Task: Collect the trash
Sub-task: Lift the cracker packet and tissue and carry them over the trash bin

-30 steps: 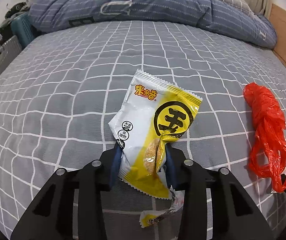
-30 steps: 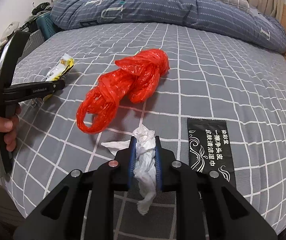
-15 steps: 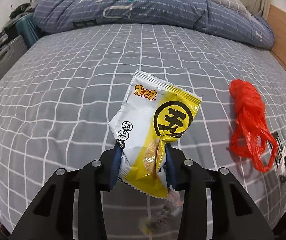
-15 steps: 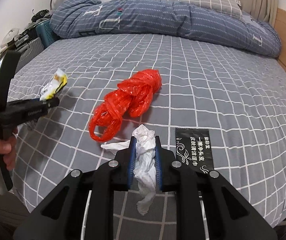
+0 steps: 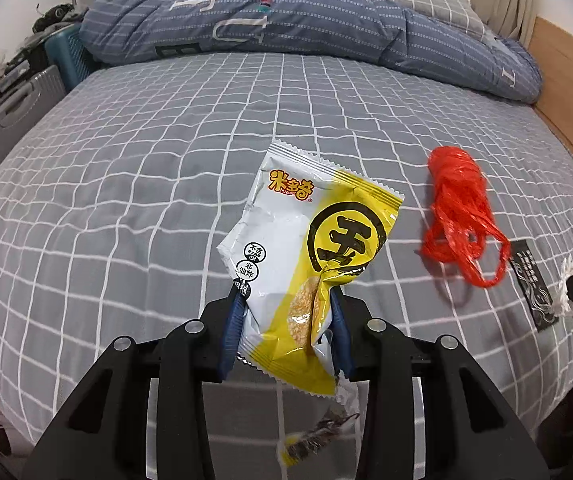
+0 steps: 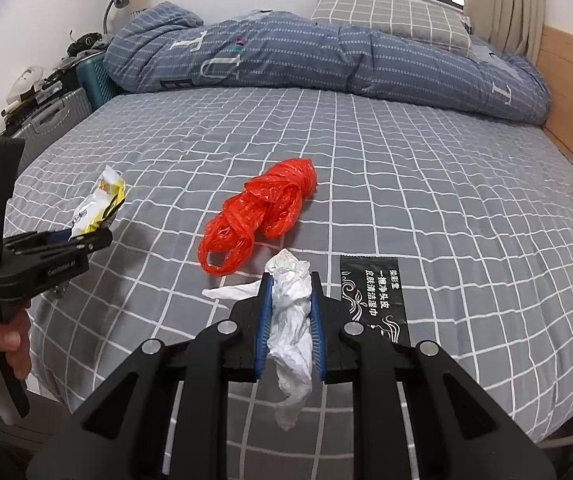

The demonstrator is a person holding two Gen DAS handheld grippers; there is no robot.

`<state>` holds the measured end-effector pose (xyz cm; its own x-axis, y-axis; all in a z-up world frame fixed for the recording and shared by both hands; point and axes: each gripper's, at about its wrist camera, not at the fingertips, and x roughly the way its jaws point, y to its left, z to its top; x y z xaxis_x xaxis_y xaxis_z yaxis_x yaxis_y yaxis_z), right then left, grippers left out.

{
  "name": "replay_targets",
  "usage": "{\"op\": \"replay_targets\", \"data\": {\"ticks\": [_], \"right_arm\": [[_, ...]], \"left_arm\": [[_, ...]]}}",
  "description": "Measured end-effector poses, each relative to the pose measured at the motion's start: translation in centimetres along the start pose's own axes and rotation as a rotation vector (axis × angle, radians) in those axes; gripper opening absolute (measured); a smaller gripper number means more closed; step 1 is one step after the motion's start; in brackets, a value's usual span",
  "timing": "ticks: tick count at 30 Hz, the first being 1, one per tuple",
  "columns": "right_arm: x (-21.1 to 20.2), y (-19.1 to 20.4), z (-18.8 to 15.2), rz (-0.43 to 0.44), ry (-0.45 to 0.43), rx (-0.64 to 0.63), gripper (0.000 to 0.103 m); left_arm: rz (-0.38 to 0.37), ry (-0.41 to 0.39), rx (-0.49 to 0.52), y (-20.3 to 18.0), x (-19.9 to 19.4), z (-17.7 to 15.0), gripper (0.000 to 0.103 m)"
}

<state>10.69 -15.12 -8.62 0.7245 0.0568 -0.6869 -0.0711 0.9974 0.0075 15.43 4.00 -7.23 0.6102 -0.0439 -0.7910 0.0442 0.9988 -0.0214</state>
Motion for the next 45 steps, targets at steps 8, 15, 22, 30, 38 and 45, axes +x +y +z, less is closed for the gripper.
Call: {"op": "replay_targets", "data": {"ticks": [8, 15, 22, 30, 38, 45], "right_arm": [[-2.1, 0.3, -0.5, 0.001, -0.028, 0.009, 0.017], [-4.0, 0.3, -1.2, 0.007, -0.044, 0.013, 0.017], [-5.8, 0.4, -2.2, 0.01, -0.048, 0.019, 0.017], [-8.0, 0.6, -3.3, 0.012, -0.061, 0.019, 0.017], [-10.5, 1.5, -5.1, 0.025, -0.064, 0.006, 0.017], [-11.5, 2.3, -6.7, 0.029, -0.051, -0.001, 0.017]], "left_arm": [[-0.022, -0.026, -0.009, -0.5, -3.2, -2.0, 0.037], [-0.037, -0.039, -0.016, -1.3, -6.0, -3.8, 0.037], [-0.057, -0.041, -0.019, -2.1, -7.7, -5.4, 0.037], [-0.08, -0.056, -0.029, -2.4, -10.1, -7.2, 0.036], [-0.103, -0.072, -0.023, -3.2, -12.4, -9.2, 0.036], [-0.116, -0.061, -0.021, -3.9, -13.5, -11.4, 0.036]]}}
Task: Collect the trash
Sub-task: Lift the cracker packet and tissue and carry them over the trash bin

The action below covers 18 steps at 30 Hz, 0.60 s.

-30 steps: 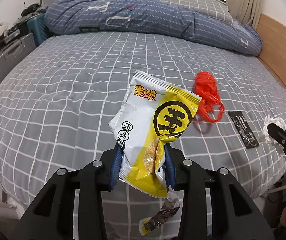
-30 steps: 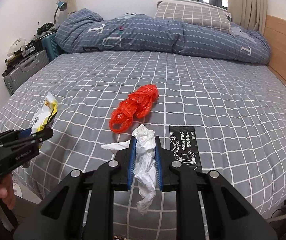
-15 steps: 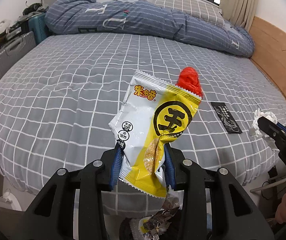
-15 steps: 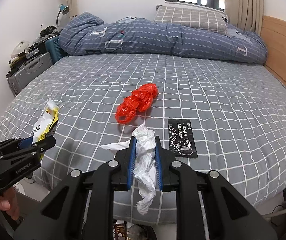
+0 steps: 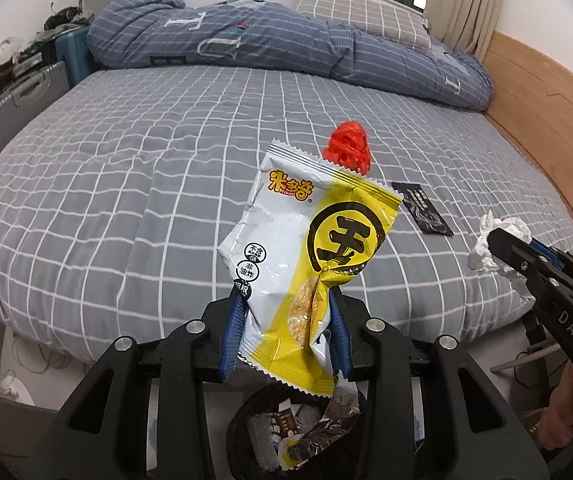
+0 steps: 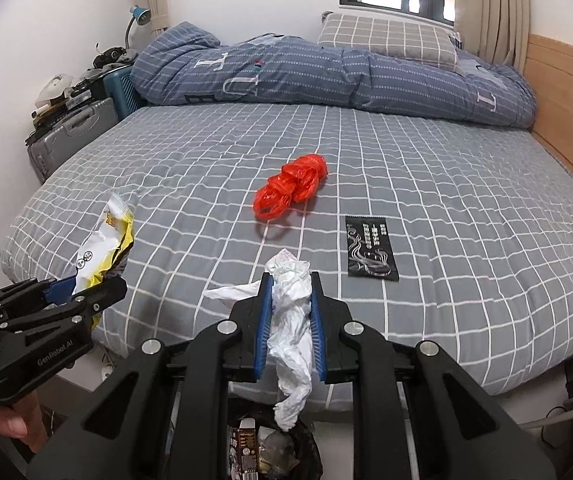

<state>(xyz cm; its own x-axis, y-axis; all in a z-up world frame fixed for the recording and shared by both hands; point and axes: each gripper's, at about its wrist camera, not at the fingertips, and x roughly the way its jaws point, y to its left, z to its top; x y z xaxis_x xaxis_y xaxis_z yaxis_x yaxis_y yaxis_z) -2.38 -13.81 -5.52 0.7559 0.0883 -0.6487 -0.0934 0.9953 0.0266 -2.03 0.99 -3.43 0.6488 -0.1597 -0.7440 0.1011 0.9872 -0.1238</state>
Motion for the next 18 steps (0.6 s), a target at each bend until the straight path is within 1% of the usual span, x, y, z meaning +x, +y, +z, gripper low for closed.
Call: {"op": "replay_targets", "data": {"ticks": [10, 18], "right_arm": [[-0.9, 1.1, -3.2, 0.017, 0.042, 0.0, 0.017], [-1.9, 1.5, -5.5, 0.027, 0.07, 0.014, 0.017]], "left_arm": [[-0.009, 0.036, 0.001, -0.9, -1.0, -3.5, 0.036], [0.0, 0.069, -0.02, -0.5, -2.2, -6.6, 0.036]]}}
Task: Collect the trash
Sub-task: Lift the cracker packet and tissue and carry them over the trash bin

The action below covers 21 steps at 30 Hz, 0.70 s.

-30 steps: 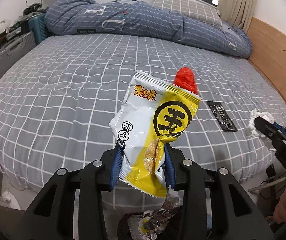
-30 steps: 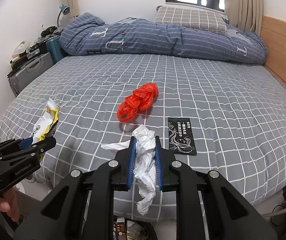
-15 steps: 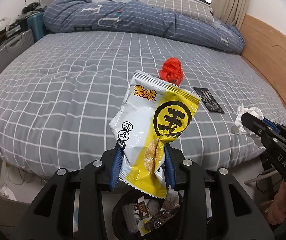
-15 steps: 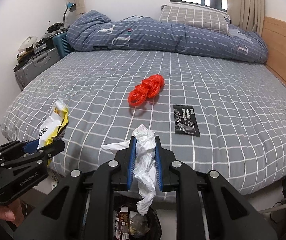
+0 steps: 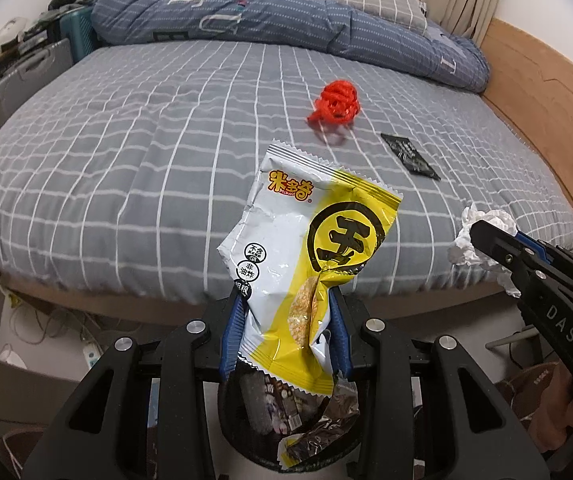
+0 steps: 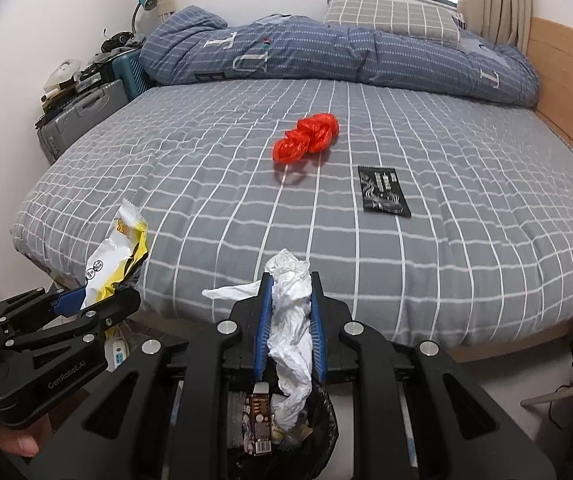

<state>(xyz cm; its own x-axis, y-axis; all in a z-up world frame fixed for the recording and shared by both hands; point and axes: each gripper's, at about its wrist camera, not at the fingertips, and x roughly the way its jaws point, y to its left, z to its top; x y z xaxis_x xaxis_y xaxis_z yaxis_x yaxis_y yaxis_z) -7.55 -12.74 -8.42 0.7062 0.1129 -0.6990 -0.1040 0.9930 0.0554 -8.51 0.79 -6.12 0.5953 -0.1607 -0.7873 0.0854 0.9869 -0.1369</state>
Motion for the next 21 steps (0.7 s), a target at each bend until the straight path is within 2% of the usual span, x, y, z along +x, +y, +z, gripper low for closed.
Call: {"op": "replay_targets", "data": {"ticks": [15, 21], "right_arm": [[-1.0, 1.8, -5.9, 0.024, 0.113, 0.027, 0.017], [-1.0, 2.1, -8.0, 0.006, 0.154, 0.021, 0.017]], "left_arm": [[0.015, 0.11, -0.046, 0.7, -1.0, -5.9, 0.036], [0.035, 0.139, -0.039, 1.2, -0.8, -8.0, 0.036]]}}
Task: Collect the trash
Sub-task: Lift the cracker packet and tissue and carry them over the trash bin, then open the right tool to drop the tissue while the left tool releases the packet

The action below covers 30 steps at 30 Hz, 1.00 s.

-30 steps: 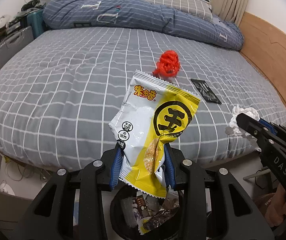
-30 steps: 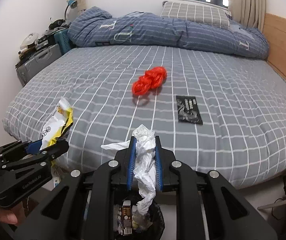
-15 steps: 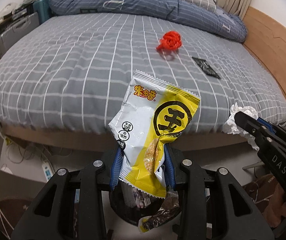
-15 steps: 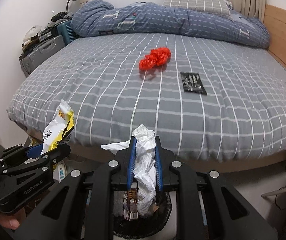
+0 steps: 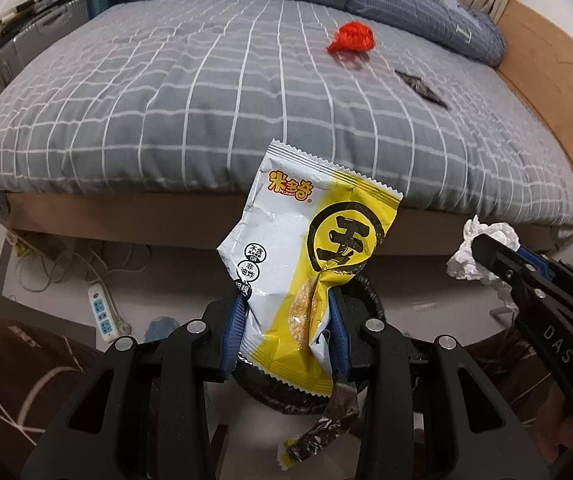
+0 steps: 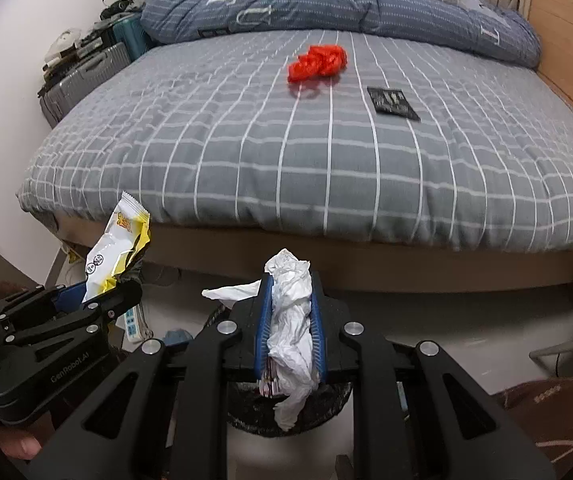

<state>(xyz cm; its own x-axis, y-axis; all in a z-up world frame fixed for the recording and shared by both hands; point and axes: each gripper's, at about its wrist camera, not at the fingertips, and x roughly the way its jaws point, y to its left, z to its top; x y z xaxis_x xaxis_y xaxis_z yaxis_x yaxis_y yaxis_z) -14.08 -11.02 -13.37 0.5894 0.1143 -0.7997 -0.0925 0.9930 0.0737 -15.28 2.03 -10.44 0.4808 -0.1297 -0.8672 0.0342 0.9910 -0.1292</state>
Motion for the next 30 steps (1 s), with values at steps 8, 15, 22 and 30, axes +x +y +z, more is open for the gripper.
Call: {"op": "replay_targets", "data": {"ticks": [8, 15, 22, 30], "right_arm": [[3.9, -0.5, -2.3, -0.036, 0.086, -0.01, 0.018], [7.9, -0.4, -3.0, -0.033, 0.167, -0.017, 0.02], [10.5, 0.9, -3.3, -0.019, 0.207, -0.04, 0.021], [11.4, 2.5, -3.5, -0.007, 0.197, -0.06, 0.052]], "left_arm": [[0.039, 0.062, 0.005, 1.0, 3.8, -1.7, 0.036], [0.068, 0.102, 0.016, 1.7, 7.0, -1.9, 0.036], [0.074, 0.127, -0.01, 3.5, 8.6, -2.0, 0.036], [0.088, 0.132, -0.038, 5.0, 9.1, -2.1, 0.036]]}}
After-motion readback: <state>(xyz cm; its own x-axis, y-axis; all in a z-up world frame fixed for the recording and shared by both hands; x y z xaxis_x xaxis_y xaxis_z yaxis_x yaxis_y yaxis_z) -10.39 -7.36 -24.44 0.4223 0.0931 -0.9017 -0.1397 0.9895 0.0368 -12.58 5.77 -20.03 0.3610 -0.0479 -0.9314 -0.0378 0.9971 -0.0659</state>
